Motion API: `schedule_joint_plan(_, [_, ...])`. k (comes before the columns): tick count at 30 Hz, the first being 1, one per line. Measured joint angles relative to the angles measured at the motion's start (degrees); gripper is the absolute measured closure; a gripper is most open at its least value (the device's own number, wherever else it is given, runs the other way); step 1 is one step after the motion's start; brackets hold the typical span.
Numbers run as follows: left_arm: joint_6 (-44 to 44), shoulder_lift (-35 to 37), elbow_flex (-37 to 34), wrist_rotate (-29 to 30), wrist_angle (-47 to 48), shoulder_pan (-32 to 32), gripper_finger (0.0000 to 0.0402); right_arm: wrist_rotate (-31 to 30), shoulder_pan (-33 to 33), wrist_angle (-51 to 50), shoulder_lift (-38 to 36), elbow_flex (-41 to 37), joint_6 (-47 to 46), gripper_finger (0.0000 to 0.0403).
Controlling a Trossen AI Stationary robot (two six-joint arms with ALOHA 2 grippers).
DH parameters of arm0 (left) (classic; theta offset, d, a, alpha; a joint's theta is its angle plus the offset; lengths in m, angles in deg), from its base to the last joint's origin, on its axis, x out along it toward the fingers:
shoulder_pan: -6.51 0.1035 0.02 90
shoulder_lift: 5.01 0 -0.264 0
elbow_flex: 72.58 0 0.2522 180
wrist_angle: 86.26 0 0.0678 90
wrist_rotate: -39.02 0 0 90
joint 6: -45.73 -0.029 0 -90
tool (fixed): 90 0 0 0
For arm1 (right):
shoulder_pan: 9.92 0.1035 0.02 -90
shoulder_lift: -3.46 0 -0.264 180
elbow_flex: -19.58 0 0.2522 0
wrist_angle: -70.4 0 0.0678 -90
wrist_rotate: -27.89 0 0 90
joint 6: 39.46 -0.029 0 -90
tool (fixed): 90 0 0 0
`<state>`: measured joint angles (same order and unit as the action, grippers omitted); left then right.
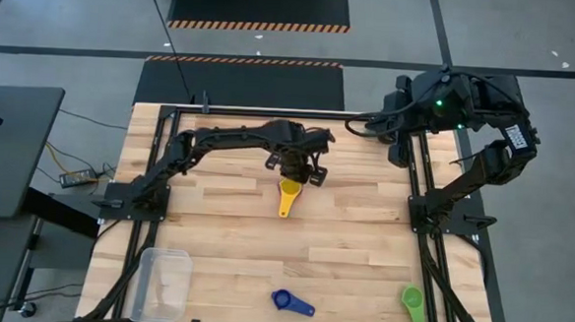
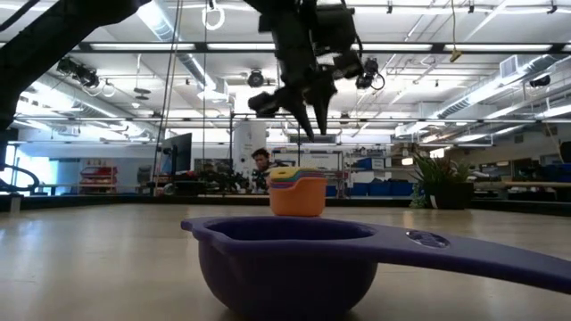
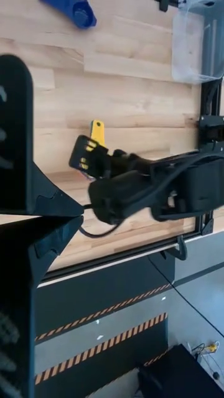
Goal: Nest measuring cups in basket
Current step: Stack the light green measuring cup on top of the yellow measuring cup
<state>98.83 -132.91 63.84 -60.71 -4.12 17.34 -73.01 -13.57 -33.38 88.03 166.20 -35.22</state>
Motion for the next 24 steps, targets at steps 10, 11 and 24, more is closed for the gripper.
schedule_joint_plan(10, [-14.95, 6.42, 9.25, 4.73, 11.11, -3.02, 0.0315, 10.34, -1.47, 0.02, -0.17, 0.00, -3.41, 0.0395])
schedule_joint_plan(11, [-16.57, 7.42, 9.20, 5.10, 12.40, -3.52, 0.0315, 11.63, -1.45, 0.00, -0.17, 0.00, -4.10, 0.0395])
schedule_joint_plan(24, [-28.41, 19.16, 9.16, 12.72, 18.44, -9.76, 0.0315, 15.03, 3.08, 0.03, -1.10, -10.70, -21.46, 0.0395])
